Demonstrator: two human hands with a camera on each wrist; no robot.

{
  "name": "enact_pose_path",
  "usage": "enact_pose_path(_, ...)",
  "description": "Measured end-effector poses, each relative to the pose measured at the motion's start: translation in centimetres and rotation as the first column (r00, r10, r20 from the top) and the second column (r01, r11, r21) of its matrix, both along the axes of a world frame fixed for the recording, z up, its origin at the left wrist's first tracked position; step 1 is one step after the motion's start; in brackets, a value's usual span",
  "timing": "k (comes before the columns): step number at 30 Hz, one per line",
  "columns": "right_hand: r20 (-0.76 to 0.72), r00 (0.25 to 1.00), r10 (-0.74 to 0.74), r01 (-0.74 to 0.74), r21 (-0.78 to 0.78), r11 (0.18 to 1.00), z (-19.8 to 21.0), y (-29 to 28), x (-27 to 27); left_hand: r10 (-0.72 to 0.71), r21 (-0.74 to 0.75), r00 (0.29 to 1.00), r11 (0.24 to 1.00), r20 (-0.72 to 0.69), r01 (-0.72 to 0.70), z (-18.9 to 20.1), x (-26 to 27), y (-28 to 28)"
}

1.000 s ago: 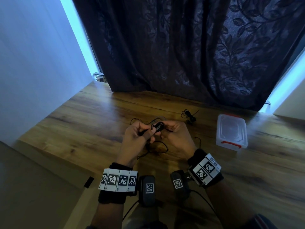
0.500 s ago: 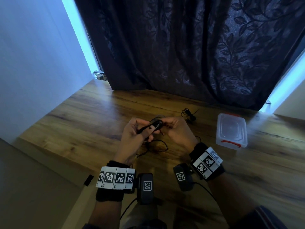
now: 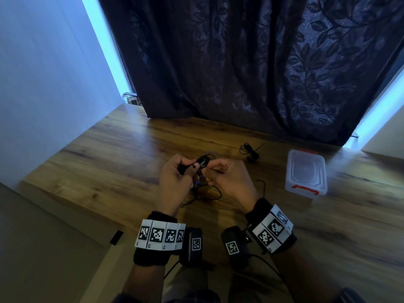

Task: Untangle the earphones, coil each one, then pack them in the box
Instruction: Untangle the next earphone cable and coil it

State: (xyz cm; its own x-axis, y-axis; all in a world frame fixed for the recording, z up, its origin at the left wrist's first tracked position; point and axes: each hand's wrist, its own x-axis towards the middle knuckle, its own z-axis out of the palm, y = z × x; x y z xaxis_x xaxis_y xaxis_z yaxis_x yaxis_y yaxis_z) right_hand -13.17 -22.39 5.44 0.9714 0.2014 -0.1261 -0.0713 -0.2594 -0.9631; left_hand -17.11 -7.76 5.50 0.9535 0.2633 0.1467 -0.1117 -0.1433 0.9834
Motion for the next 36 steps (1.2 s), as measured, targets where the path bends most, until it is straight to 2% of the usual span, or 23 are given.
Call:
enact_pose_path(4,-0.131,0.991,0.001,0.02,0.164,0.986,0.5,0.8,-1.1,0.019,-0.008,1.0,1.0,0.011,-0.019,-0.1,0.2,0.3)
enact_pose_path(8,-0.115,0.993,-0.007,0.028,0.181,0.983,1.1,0.8,-2.0,0.041,0.003,0.999,0.999,0.028,-0.041,0.0,0.1,0.6)
enact_pose_path(11,-0.039,0.999,-0.006,0.011,0.118,0.993,1.4,0.8,-2.5,0.06,0.002,0.998,0.998,0.028,-0.06,-0.1,0.1,0.6)
enact_pose_path(15,0.25,0.967,-0.043,0.057,-0.052,0.997,1.5,0.9,-2.9,0.043,-0.004,0.999,0.999,0.008,-0.042,0.0,0.1,0.3)
enact_pose_path(20,0.486,0.863,-0.136,0.159,-0.005,0.987,1.3,1.7,-3.4,0.012,-0.102,1.0,0.995,-0.017,-0.014,0.6,-0.2,-0.1)
enact_pose_path(24,0.576,0.792,-0.201,0.205,0.058,0.977,0.7,1.8,-3.1,0.006,-0.182,1.0,0.983,-0.03,-0.011,1.0,-0.3,-0.5)
enact_pose_path(27,0.633,0.748,-0.198,0.187,0.085,0.979,0.2,1.9,-3.1,0.006,-0.199,1.0,0.98,-0.012,-0.008,1.1,-0.4,-0.5)
enact_pose_path(32,0.657,0.739,-0.146,0.129,0.075,0.989,-0.2,1.8,-3.4,0.03,-0.213,0.999,0.977,-0.009,-0.032,1.1,-0.4,-0.1)
enact_pose_path(36,0.637,0.76,-0.126,0.114,0.06,0.992,-0.6,1.8,-3.5,0.068,-0.229,0.998,0.971,-0.008,-0.068,1.0,-0.3,0.0)
